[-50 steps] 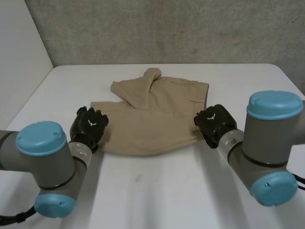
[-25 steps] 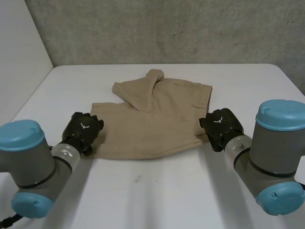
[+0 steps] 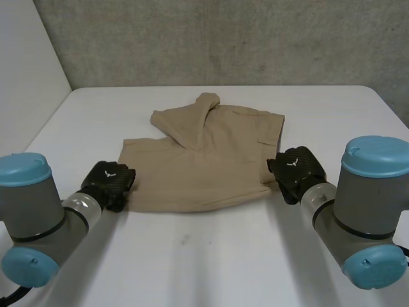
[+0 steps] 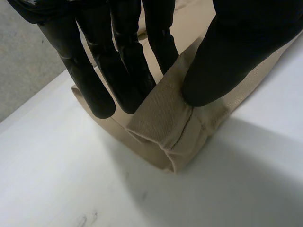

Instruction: Fold the shorts.

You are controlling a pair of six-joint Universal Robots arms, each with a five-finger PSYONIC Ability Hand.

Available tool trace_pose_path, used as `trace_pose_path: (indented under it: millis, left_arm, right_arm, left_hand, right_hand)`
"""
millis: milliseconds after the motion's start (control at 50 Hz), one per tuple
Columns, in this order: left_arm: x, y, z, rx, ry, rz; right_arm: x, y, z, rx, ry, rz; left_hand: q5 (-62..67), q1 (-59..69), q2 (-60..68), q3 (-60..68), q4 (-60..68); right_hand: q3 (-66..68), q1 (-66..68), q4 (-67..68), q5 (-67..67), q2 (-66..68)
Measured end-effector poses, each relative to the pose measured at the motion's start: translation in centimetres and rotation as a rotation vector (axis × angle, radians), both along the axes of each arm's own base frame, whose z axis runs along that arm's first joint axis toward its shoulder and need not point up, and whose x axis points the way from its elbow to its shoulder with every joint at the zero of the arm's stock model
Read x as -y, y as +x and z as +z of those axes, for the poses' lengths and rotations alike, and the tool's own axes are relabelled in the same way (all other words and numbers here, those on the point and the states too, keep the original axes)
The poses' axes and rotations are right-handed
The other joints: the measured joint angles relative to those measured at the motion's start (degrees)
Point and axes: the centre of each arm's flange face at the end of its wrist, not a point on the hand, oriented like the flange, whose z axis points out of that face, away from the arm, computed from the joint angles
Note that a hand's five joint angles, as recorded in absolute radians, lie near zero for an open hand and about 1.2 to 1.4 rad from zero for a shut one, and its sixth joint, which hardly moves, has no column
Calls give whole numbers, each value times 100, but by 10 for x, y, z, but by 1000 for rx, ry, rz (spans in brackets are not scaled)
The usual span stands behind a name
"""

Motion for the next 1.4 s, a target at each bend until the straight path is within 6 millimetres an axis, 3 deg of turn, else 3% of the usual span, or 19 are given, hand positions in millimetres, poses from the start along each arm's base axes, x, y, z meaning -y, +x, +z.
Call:
trace_pose_path:
  millis: [120, 320, 420, 500, 540, 580, 600, 740, 860, 900, 980, 1080, 1120, 1180, 1200, 1240, 1320, 1340, 1400]
  left_arm:
    - [-17, 3, 14, 50, 61, 4]
    - [-81, 20, 60, 136, 253, 17]
    - [-118, 24, 76, 145, 273, -16]
    - [-134, 25, 83, 144, 262, -37]
    - [-149, 25, 87, 144, 262, -67]
    - [-151, 25, 88, 144, 264, -74]
    - [-167, 22, 90, 143, 290, -126]
    - [-191, 15, 94, 124, 357, -249]
    - [-173, 5, 97, 79, 262, -265]
    - [-156, -1, 97, 59, 181, -256]
    - [-127, -8, 105, 25, 40, -231]
    - [-90, -11, 119, -18, -123, -180]
    - [-60, -15, 123, -38, -202, -150]
    - [-54, -16, 122, -40, -214, -145]
    - [-26, -22, 114, -45, -241, -133]
    - [-22, -23, 112, -45, -242, -132]
    - [5, -31, 91, -36, -218, -131]
    - [23, -38, 68, -21, -171, -129]
    - [34, -43, 52, -9, -134, -130]
  right_arm:
    - [0, 0, 4, 3, -9, 1]
    - [-7, -3, 21, -42, 1, 19]
    - [-25, -12, 33, -164, 67, 58]
    - [-40, -20, 35, -261, 128, 95]
    - [-59, -29, 35, -366, 201, 143]
    - [-62, -31, 35, -385, 214, 154]
    - [-79, -39, 35, -457, 265, 198]
    - [-91, -52, 38, -484, 294, 226]
    - [-79, -54, 38, -406, 269, 216]
    - [-73, -52, 36, -361, 247, 207]
    - [-67, -48, 31, -313, 229, 193]
    - [-64, -45, 25, -292, 231, 185]
    - [-63, -45, 21, -292, 240, 183]
    - [-63, -45, 20, -294, 245, 182]
    - [-63, -45, 16, -301, 259, 179]
    - [-64, -45, 15, -302, 261, 179]
    - [-64, -46, 12, -309, 272, 178]
    - [-64, -46, 10, -312, 278, 178]
    - [-64, -46, 10, -312, 277, 178]
  left_hand:
    - [0, 2, 32, 29, 21]
    - [0, 0, 39, 38, 22]
    - [0, 2, 42, 38, 24]
    - [0, 0, 42, 38, 24]
    - [0, 0, 43, 38, 25]
    - [0, 0, 43, 38, 25]
    - [85, 0, 47, 38, 24]
    - [85, 0, 48, 68, 24]
    - [-197, -352, -239, -225, -266]
    - [-2684, -3086, -2797, -2743, -2824]
    - [-4408, -4380, -4597, -4517, -4647]
    - [-4756, -4597, -4960, -4889, -4994]
    - [-4836, -4679, -5049, -4976, -5061]
    - [-4821, -4678, -5043, -4974, -5052]
    - [-4821, -4678, -5043, -4974, -5052]
    - [-4821, -4678, -5043, -4974, -5052]
    - [-4578, -4544, -4814, -4808, -4865]
    - [-4348, -4342, -4617, -4577, -4624]
    - [-4248, -4256, -4516, -4473, -4522]
  right_hand:
    - [0, 0, 0, 0, 0]
    - [0, 0, 0, 0, 0]
    - [0, 0, 0, 0, 0]
    - [0, 0, 0, 0, 0]
    - [0, 0, 0, 0, 0]
    - [0, 0, 0, 0, 0]
    - [0, 0, 0, 0, 0]
    - [0, 0, 0, 0, 0]
    - [0, -4, 0, 0, 0]
    - [0, -4, 0, 0, 0]
    - [0, -4, 0, 6, 0]
    - [0, -4, 0, 43, 0]
    - [0, -4, 0, 55, 0]
    - [0, -4, 0, 56, 0]
    - [0, -4, 0, 56, 0]
    - [0, -4, 0, 56, 0]
    - [0, -4, 0, 75, 0]
    - [0, -4, 0, 76, 0]
    - [0, -4, 0, 76, 0]
